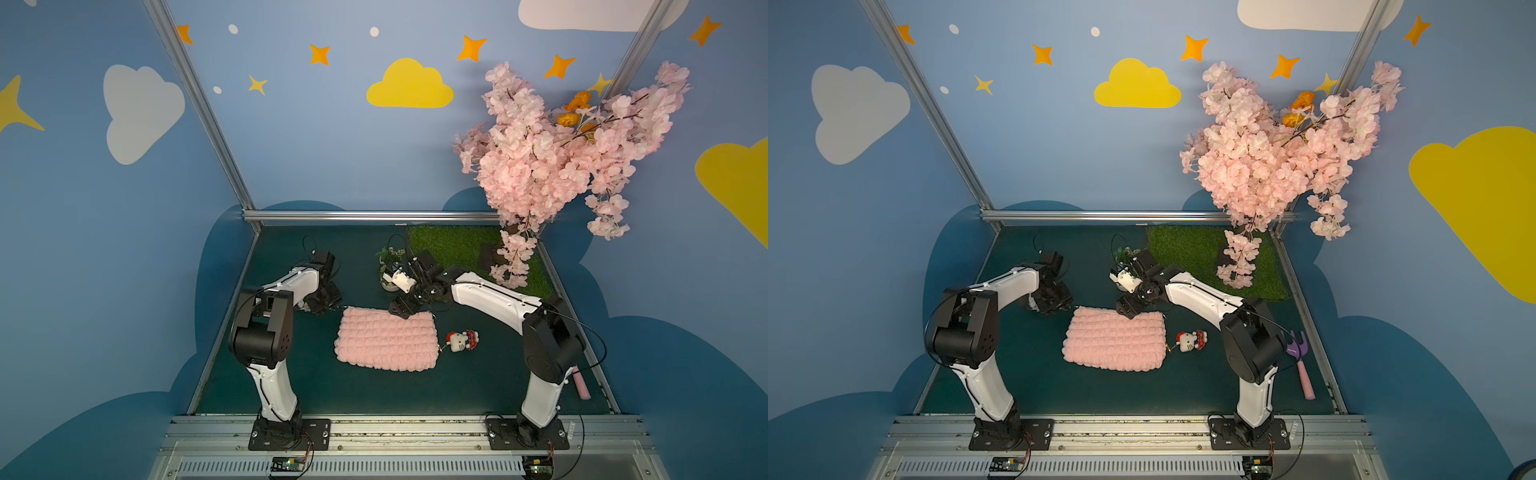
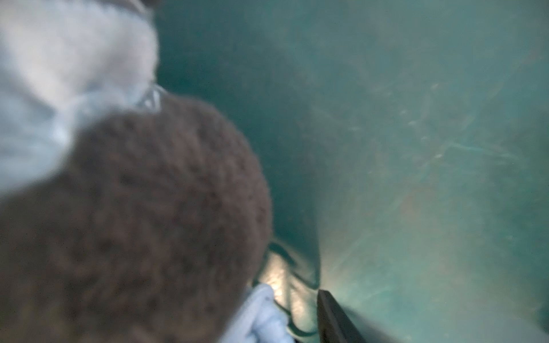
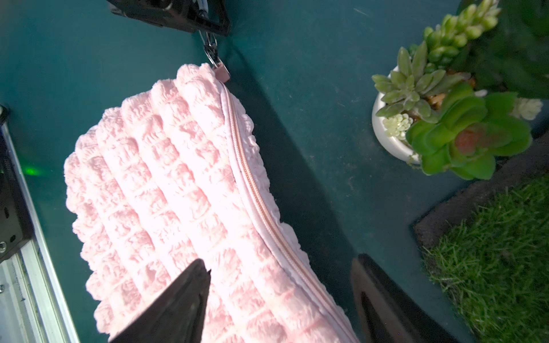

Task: Remove the decoration from the bag
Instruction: Remove the decoration item from the bag.

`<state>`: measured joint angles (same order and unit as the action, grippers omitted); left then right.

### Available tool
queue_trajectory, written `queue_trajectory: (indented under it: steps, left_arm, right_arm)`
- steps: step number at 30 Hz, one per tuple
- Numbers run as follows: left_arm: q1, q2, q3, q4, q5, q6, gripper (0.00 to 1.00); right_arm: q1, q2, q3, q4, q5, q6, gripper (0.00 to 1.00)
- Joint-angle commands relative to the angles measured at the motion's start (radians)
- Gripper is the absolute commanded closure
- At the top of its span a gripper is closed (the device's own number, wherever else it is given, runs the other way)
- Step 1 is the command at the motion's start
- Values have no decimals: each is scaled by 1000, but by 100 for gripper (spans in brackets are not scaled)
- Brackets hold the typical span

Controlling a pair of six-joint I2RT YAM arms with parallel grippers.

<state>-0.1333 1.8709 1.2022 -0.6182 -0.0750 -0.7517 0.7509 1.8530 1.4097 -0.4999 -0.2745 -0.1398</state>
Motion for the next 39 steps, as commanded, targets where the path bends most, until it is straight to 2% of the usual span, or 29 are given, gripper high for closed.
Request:
queue_trajectory:
  steps: [1, 11, 15, 24, 30, 39]
  left_arm:
    - [1, 26, 8, 10, 11, 12, 53]
    - [2, -10, 6, -9, -12, 24, 89]
    - [3, -28, 6, -12, -2, 21, 97]
    - [-8, -139, -18, 34, 53, -11, 98]
    - [-48, -258, -95, 190, 81, -49, 98]
    - [-80, -388, -256, 448, 150, -100, 97]
  right_arm:
    - [7, 15, 24, -30, -19, -12, 23]
    - [6, 12, 22, -29, -28, -8, 24]
    - [7, 9, 26, -16, -51, 9, 24]
    - [7, -16, 53, 38, -109, 63, 25]
    - [4, -12, 102, 104, -188, 128, 25]
    - [2, 83, 188, 233, -283, 326, 28]
